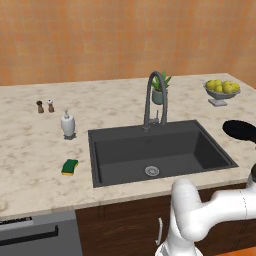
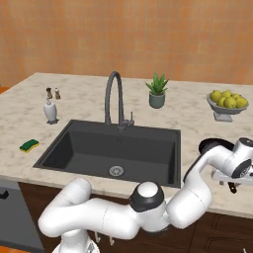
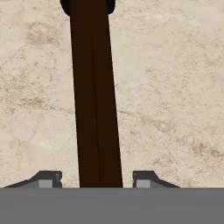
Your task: Pick the pan and sponge and place them into the sink. Then turn on the water.
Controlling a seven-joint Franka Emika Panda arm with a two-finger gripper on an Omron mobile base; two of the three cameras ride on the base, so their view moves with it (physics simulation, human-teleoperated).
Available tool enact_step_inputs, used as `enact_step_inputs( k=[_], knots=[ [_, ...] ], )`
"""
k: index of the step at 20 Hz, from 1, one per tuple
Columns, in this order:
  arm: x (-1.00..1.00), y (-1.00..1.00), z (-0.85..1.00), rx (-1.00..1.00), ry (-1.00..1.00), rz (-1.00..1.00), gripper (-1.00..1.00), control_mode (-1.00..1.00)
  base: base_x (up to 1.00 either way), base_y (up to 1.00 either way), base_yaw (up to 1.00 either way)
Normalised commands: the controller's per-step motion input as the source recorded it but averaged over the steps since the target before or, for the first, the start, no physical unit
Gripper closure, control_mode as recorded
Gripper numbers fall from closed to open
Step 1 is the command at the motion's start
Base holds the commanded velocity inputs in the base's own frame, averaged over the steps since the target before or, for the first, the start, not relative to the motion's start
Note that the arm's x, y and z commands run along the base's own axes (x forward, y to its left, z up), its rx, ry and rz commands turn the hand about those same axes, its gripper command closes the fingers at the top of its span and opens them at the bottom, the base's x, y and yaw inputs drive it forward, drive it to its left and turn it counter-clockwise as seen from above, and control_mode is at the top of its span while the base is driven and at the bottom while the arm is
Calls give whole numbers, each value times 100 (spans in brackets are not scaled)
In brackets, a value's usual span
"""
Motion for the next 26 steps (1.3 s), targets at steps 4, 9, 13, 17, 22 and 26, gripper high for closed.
enact_step_inputs(
  k=[4, 9, 13, 17, 22, 26],
  knots=[
    [10, 54, -78, 0, 1, 0, 100, -100, 0, 0, 0],
    [0, 100, -77, -5, 0, -1, 100, -100, 0, 0, 0],
    [-14, 100, -44, -2, -11, -10, 100, -100, 0, 0, 0],
    [-30, 63, 10, 3, -21, -7, 100, -100, 0, 0, 0],
    [-28, 27, 47, 5, -21, -4, 100, -100, 0, 0, 0],
    [-56, 7, 77, 4, -20, -2, 100, -100, 0, 0, 0]
  ],
)
